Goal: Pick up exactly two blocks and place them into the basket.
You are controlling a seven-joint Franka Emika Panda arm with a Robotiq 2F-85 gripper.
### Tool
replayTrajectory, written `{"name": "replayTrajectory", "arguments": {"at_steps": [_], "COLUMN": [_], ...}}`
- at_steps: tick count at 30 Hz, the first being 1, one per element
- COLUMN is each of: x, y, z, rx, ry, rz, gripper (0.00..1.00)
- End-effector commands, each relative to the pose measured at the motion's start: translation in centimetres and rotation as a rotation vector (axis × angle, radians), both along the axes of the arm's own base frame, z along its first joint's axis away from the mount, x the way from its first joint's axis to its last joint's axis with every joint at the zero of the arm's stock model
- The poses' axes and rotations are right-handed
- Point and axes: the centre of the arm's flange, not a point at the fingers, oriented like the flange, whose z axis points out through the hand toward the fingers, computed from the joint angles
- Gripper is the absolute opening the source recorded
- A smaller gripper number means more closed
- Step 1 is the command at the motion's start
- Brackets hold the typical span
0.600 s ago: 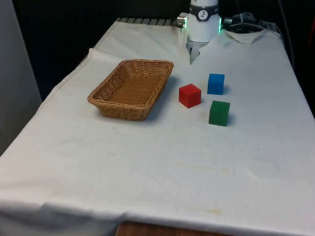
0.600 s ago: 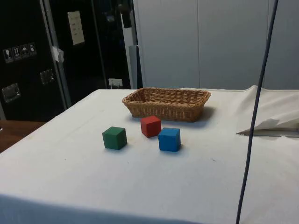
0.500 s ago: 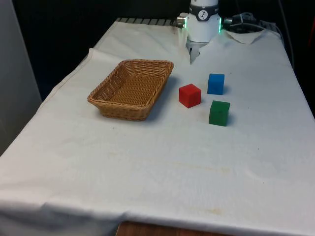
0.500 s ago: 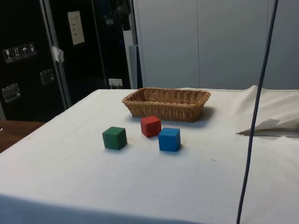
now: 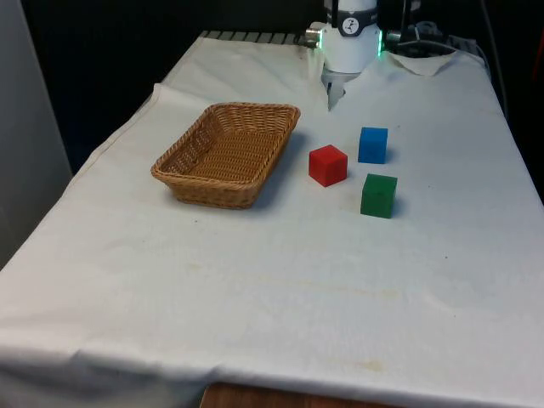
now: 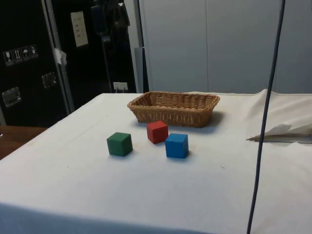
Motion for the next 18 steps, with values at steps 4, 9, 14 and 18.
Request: {"name": "replayTrajectory", "arguments": {"at_steps": [4,9,14,18], "x": [-0.7,-1.7,-2.1,-1.6], "y": [-0.4,-0.8,-0.7,0.5], "z": [-0.8,-2.2,-3.3,-4.3], "rx": [0.010,0.015,0.019,0.013], "ry": [-0.010,-0.015,-0.024,-0.027], "rz": [-0.004,-0.006,-0.007,-0.003], "gripper": [1.00,1.00,1.00,1.00]}}
